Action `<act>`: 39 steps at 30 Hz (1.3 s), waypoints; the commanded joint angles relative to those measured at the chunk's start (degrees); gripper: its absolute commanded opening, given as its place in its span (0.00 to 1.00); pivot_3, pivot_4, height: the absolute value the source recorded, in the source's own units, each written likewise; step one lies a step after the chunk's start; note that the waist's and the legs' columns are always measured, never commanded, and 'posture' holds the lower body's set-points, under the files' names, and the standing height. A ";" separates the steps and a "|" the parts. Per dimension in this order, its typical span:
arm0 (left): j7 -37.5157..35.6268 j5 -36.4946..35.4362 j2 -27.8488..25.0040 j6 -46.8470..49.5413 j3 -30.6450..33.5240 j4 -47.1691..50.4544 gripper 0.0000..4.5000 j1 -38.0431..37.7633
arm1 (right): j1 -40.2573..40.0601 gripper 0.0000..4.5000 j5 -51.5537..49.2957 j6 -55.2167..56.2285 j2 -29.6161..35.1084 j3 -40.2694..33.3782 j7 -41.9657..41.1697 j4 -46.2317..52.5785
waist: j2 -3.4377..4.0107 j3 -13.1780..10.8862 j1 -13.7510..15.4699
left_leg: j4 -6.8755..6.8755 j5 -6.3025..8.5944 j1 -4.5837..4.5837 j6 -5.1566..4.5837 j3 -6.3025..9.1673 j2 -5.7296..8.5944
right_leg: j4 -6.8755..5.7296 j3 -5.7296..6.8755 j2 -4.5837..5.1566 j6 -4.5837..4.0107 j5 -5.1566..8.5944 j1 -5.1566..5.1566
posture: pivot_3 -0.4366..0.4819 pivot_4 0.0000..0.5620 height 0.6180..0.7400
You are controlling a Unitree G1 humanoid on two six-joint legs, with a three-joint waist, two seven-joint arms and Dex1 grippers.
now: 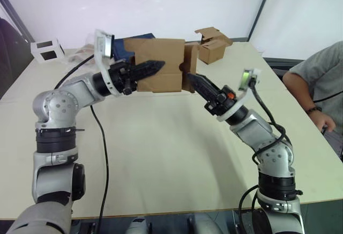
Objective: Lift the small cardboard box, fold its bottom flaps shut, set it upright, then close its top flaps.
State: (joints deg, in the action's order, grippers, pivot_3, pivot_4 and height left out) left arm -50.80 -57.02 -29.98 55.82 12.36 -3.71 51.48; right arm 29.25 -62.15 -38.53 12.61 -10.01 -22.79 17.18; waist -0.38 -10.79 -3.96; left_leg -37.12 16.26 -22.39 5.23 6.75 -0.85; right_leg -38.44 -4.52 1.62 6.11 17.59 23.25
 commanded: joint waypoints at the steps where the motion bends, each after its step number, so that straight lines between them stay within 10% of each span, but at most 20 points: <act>1: -0.33 -0.99 -0.40 -0.35 1.28 1.72 0.00 0.54 | 0.29 0.47 -2.81 -0.30 0.38 -1.08 -0.41 2.38 | 0.00 0.00 0.00 | 0.00 0.00 0.00 0.00 0.00 0.00 | 0.00 0.00 0.00 0.00 0.00 0.00 | 0.48 0.27 1.00; 8: -0.17 -1.35 -0.24 -0.17 1.39 1.82 0.00 0.89 | -0.01 0.47 -0.95 0.46 0.49 0.13 -0.27 2.29 | 0.00 0.00 0.00 | 0.00 0.00 0.00 0.00 0.00 0.00 | 0.00 0.00 0.00 0.00 0.00 0.00 | 0.48 0.27 1.00; 11: -0.14 -1.47 -0.23 -0.11 1.42 1.93 0.00 0.91 | 0.06 0.31 0.54 0.79 0.79 0.64 -0.33 1.98 | 0.00 0.00 0.00 | 0.00 0.00 0.00 0.00 0.00 0.00 | 0.00 0.00 0.00 0.00 0.00 0.00 | 0.48 0.27 1.00; 39: -0.32 -1.40 -0.44 -0.42 1.53 1.30 0.00 0.41 | 0.52 0.31 -0.27 0.07 0.93 -0.53 -0.65 3.21 | 0.00 0.00 0.02 | 0.00 0.00 0.00 0.00 0.00 0.00 | 0.00 0.00 0.00 0.00 0.00 0.00 | 0.48 0.27 1.00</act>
State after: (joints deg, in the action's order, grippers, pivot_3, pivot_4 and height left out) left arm -50.96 -57.55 -29.98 55.84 12.37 -3.71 51.44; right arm 29.06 -60.01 -38.51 13.20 -9.51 -22.85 17.66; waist -0.37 -10.79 -3.95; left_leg -37.11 16.26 -22.39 5.22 6.75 -0.85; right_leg -38.44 -4.52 1.62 6.11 17.59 23.25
